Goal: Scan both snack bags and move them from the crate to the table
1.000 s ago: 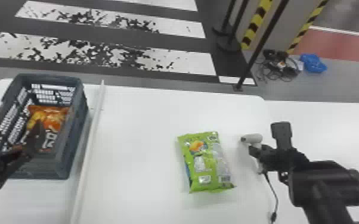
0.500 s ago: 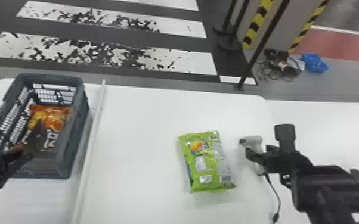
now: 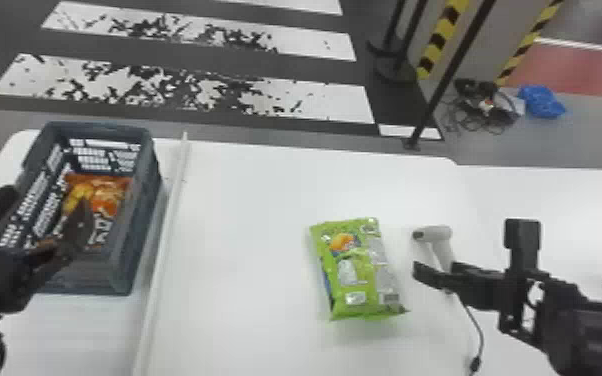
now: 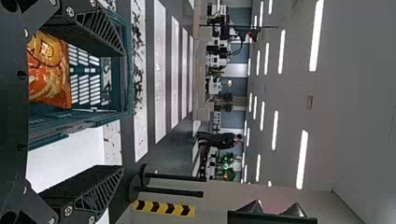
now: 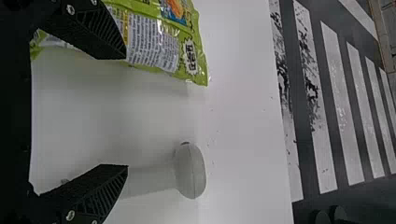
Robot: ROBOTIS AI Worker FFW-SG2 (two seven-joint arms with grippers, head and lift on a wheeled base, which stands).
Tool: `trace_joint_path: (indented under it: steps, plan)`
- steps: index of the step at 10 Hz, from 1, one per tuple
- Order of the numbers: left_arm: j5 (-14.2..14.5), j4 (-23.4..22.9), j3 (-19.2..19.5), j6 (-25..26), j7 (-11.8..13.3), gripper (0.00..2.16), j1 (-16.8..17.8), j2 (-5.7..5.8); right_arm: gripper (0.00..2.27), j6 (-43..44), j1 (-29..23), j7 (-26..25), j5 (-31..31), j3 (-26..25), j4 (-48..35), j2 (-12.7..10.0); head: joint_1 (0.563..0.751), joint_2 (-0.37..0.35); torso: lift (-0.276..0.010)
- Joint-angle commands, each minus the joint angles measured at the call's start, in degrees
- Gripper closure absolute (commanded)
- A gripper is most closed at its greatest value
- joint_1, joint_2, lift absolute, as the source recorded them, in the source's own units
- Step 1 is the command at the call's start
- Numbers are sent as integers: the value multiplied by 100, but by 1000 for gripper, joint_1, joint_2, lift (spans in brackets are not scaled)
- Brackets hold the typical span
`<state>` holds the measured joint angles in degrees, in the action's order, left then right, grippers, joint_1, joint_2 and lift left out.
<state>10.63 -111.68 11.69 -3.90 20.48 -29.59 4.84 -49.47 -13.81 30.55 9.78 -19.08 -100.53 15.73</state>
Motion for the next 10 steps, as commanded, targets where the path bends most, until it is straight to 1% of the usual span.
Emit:
trace_joint_path:
  steps: [1,3,5,8,9,10]
  plan:
    - [0,6,0,0,0,147,6,-1,120,-305,-25,329,112,-26,-107,-9,695,-135,-35]
    - [0,24,0,0,0,147,6,8,120,-323,28,777,-72,203,-72,-9,695,-105,-35]
    - [0,24,0,0,0,147,15,17,120,-340,133,1366,-565,519,86,9,695,-65,-35]
    - [0,33,0,0,0,147,15,34,124,-323,371,1841,-1013,915,526,79,695,-23,-35]
    - [0,33,0,0,0,147,15,43,157,-323,423,1867,-1189,1047,596,79,695,-18,-35]
    - [0,33,0,0,0,147,15,43,360,-305,485,1876,-1259,1170,693,123,695,-11,-35]
